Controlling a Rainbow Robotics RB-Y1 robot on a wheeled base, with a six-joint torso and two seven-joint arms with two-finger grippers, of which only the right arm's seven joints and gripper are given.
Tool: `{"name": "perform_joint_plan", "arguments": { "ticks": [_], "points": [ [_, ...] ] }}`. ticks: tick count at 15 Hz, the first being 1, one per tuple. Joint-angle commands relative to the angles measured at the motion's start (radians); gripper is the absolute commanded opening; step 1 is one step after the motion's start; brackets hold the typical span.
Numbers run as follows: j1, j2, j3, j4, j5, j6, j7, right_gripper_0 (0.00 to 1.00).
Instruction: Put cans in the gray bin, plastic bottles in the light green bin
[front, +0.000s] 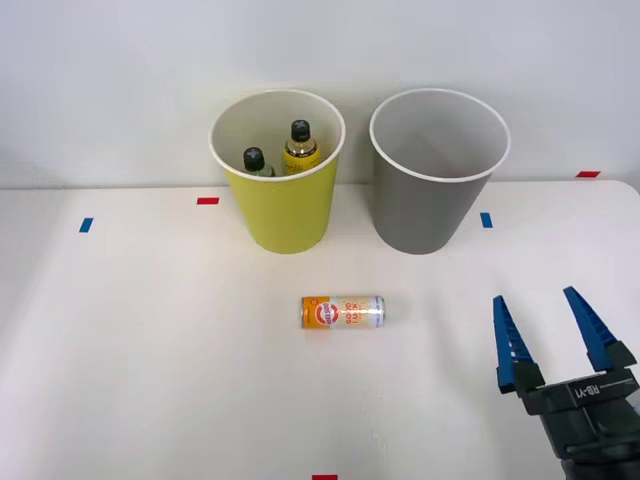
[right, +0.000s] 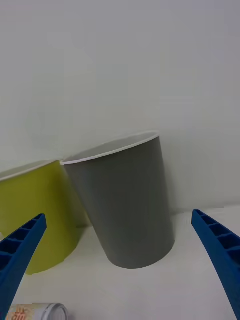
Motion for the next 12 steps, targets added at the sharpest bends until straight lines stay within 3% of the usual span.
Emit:
{"name": "perform_joint_plan", "arguments": {
  "ticks": [1,10,12],
  "points": [
    [0.038,0.026,-0.023,0.0,0.031,0.004,0.0,1.0],
    [0.094,0.099,-0.1,0.003,0.103,0.048,-0.007,1.0],
    [0.11,0.107,-0.12,0.008,0.168,0.05,-0.046,1.0]
  ]
}}
